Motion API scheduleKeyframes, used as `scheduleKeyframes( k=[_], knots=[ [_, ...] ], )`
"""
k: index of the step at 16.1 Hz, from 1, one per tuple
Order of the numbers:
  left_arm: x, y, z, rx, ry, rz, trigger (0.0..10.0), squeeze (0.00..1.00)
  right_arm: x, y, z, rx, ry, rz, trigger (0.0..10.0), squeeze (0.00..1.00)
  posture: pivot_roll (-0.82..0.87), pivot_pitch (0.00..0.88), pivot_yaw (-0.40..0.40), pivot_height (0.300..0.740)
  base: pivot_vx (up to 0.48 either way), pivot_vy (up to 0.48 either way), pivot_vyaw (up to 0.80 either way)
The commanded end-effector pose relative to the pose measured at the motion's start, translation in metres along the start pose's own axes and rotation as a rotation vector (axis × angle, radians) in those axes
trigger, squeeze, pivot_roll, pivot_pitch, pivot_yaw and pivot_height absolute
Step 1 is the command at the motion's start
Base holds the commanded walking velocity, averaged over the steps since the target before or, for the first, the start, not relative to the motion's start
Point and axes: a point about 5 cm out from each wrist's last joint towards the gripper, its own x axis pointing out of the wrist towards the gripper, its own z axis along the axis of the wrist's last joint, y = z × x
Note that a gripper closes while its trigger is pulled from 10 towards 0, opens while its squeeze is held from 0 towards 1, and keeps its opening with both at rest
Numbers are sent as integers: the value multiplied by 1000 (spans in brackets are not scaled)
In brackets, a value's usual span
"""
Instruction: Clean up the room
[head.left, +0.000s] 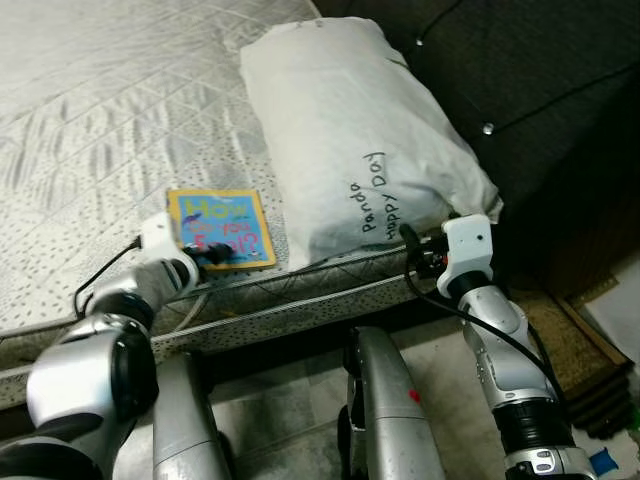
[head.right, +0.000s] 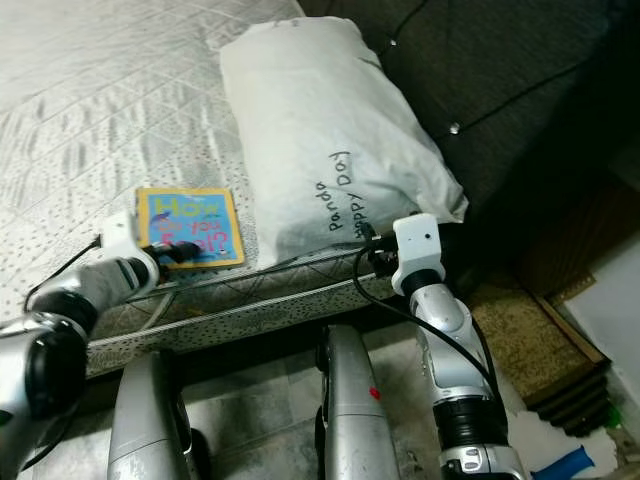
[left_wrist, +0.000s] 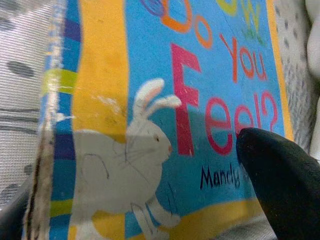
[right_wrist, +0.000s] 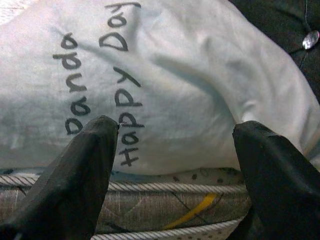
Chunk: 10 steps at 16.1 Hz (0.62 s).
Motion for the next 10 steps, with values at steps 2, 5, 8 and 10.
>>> scheduleKeyframes(
  k=[2,5,8,10],
  knots=[
    [-4,7,12,286,-8,60,10000,0,3,3,2,5,-10,15,10000,0,-116,49,-44,510,0,0,0],
    [-7,9,20,517,23,79,10000,1000,4,5,1,9,-8,24,10000,0,-115,46,-39,510,0,0,0],
    [-9,10,26,413,9,69,10000,1000,3,4,0,10,-5,21,10000,0,-115,46,-34,510,0,0,0],
    [-9,2,28,98,-23,-6,10000,1000,3,5,0,13,-4,22,10000,0,-116,45,-28,510,0,0,0]
  ],
)
